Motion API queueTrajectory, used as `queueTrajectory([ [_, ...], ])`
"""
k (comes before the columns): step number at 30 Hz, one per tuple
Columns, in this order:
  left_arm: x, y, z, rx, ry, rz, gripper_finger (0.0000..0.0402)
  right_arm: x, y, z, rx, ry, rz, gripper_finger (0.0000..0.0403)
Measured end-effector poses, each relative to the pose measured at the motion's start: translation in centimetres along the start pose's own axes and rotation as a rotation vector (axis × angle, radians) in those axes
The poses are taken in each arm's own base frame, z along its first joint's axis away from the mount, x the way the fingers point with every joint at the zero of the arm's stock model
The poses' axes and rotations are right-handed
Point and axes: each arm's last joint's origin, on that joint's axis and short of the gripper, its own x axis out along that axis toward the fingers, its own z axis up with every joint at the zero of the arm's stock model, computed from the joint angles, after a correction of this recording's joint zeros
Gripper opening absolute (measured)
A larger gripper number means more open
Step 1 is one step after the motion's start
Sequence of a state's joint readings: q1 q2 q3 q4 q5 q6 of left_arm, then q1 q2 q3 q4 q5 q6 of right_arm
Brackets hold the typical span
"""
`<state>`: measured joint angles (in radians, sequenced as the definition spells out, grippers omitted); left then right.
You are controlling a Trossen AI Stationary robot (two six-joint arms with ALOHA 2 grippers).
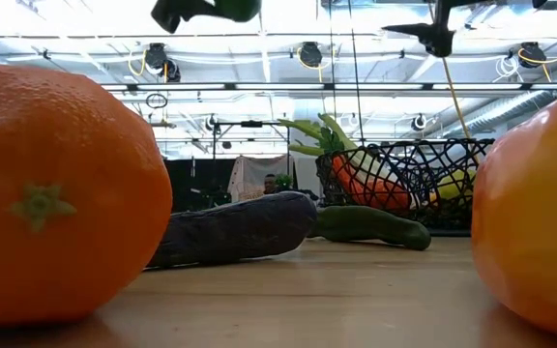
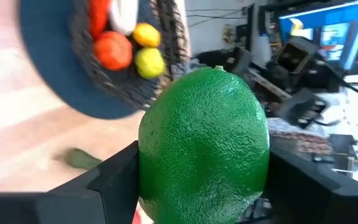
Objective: Build produce basket
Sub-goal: Put the green lime into the black woven basket
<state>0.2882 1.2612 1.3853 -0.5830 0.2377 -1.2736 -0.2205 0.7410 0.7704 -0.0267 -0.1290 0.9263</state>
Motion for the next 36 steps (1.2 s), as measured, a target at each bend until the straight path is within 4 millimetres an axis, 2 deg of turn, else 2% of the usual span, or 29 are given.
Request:
queueTrajectory([
  [5, 0.4, -0.8, -2.0, -0.006, 0.0, -0.013, 0.0291, 0.0, 0.1, -0.2, -0.071, 0.079, 0.06, 0.0377],
  [9, 0.8, -1.1, -3.4, -0.041, -0.028, -0.002, 0.0285, 0.0, 0.2, -0.3, -0.026, 0.104, 0.081, 0.0377],
  [16, 0.8, -2.0, -4.1, 0.074, -0.102, -0.059, 0.0288, 0.0, 0.3, -0.4, -0.119, 0.122, 0.103, 0.0377],
  [20, 0.8, -2.6, -3.9, 0.218, -0.142, -0.107, 0.0294, 0.0, 0.3, -0.4, -0.178, 0.122, 0.109, 0.0377],
  [25, 0.6, -3.1, -3.7, 0.487, -0.202, -0.137, 0.0288, 0.0, 0.3, -0.4, -0.18, 0.122, 0.11, 0.0377],
  [36, 0.4, -3.9, -3.5, 1.123, -0.314, -0.132, 0.0289, 0.0, 0.3, -0.3, 0.042, 0.12, 0.086, 0.0377],
])
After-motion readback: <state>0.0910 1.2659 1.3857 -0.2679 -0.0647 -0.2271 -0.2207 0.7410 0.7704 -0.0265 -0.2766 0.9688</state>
